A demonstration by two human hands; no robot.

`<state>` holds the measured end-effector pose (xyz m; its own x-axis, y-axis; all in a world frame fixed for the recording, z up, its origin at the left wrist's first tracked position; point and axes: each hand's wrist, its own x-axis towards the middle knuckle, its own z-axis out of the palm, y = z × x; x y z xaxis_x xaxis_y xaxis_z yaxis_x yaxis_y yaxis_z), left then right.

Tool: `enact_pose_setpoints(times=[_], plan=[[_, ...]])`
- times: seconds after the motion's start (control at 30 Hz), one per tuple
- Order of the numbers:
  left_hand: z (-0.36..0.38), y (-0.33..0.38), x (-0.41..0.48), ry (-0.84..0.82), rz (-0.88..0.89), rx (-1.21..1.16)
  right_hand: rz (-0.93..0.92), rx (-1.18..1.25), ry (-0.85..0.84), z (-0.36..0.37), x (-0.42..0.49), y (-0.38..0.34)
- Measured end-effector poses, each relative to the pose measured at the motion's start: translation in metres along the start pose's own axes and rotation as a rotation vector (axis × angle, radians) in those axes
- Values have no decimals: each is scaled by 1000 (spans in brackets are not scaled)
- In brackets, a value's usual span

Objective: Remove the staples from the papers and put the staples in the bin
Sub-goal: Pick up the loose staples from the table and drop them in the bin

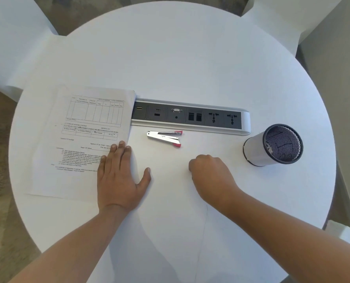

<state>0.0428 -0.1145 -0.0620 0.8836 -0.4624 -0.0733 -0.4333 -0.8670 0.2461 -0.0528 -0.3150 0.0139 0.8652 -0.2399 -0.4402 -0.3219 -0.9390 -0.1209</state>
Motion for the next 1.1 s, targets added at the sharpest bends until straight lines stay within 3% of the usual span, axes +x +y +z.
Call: enact_pose_setpoints(times=[0.27, 0.4, 0.47, 0.57, 0.63, 0.7, 0.77, 0.87, 1.0, 1.1], plan=[[1, 0, 0, -1, -5, 4, 103, 6, 44, 4, 1, -9], [1, -1, 1, 6, -1, 3, 154, 175, 147, 18, 7, 0], [2, -1, 1, 4, 2, 8, 321, 475, 179, 15, 7, 9], [3, -1, 1, 2, 3, 13, 623, 1136, 263, 0, 0, 27], [2, -1, 0, -8, 1, 11, 651, 1410, 325, -15, -15, 39], [2, -2, 0, -9, 4, 8, 622, 1493, 401, -36, -34, 49], [2, -1, 0, -14, 7, 4, 620, 1454, 521, -58, -53, 64], [2, -2, 0, -16, 16, -8, 706, 1164, 665, -80, -69, 92], [1, -2, -2, -20, 25, -31, 790, 771, 610, -83, -70, 122], [-1, -1, -2, -40, 19, -45, 754, 656, 524, -79, -69, 127]])
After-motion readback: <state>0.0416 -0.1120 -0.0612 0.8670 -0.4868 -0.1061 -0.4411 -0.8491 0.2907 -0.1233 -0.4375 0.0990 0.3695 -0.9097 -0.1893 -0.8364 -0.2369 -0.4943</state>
